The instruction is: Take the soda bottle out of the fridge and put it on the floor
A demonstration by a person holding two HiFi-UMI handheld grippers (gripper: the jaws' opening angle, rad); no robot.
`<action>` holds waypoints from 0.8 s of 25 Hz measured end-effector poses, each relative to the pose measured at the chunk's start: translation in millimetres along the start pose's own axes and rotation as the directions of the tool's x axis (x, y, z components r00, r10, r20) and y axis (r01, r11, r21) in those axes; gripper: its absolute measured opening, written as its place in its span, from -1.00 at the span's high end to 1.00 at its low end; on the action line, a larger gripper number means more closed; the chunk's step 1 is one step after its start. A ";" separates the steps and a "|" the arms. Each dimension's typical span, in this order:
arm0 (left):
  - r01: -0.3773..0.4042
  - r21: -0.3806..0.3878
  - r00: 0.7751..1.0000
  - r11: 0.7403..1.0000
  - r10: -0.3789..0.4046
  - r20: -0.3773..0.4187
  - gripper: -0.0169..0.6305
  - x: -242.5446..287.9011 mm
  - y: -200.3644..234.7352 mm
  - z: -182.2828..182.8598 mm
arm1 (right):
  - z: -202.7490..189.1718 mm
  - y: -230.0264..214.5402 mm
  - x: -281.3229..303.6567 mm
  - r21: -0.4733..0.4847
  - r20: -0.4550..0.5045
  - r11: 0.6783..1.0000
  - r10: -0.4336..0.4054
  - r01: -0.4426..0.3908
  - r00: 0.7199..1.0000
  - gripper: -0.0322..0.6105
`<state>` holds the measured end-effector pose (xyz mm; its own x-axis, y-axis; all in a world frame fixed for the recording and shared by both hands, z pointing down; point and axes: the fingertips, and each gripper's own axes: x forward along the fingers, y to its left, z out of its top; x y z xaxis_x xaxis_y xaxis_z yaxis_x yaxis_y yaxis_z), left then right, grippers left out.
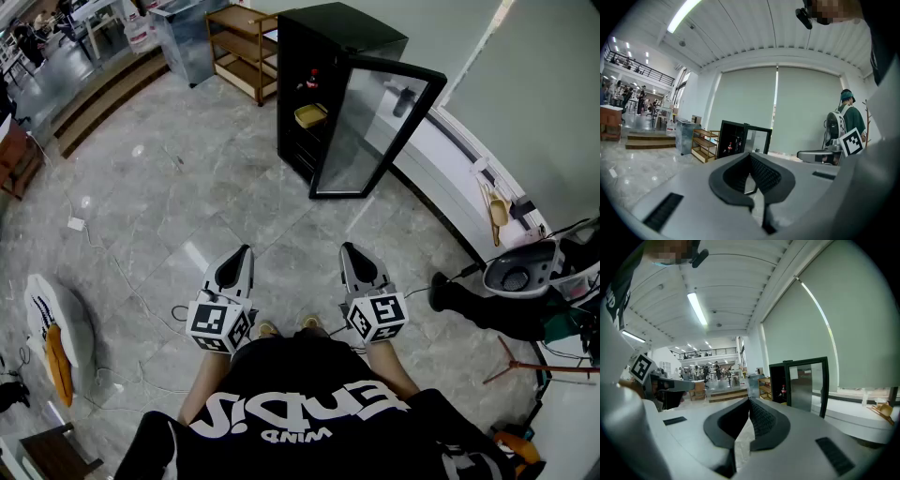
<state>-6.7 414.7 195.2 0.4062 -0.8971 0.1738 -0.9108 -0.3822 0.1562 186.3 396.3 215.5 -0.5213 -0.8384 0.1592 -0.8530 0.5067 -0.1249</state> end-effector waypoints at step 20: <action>0.071 0.058 0.997 0.996 -0.069 -0.037 0.93 2.3 34.5 -8.7 | -21.0 30.4 14.1 0.040 0.000 0.998 -0.053 0.053 0.999 0.83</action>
<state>-36.6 401.4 209.5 0.4703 -0.8598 0.1988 -0.8825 -0.4569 0.1118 152.5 404.1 234.4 -0.4753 -0.8640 0.1661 -0.8778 0.4529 -0.1556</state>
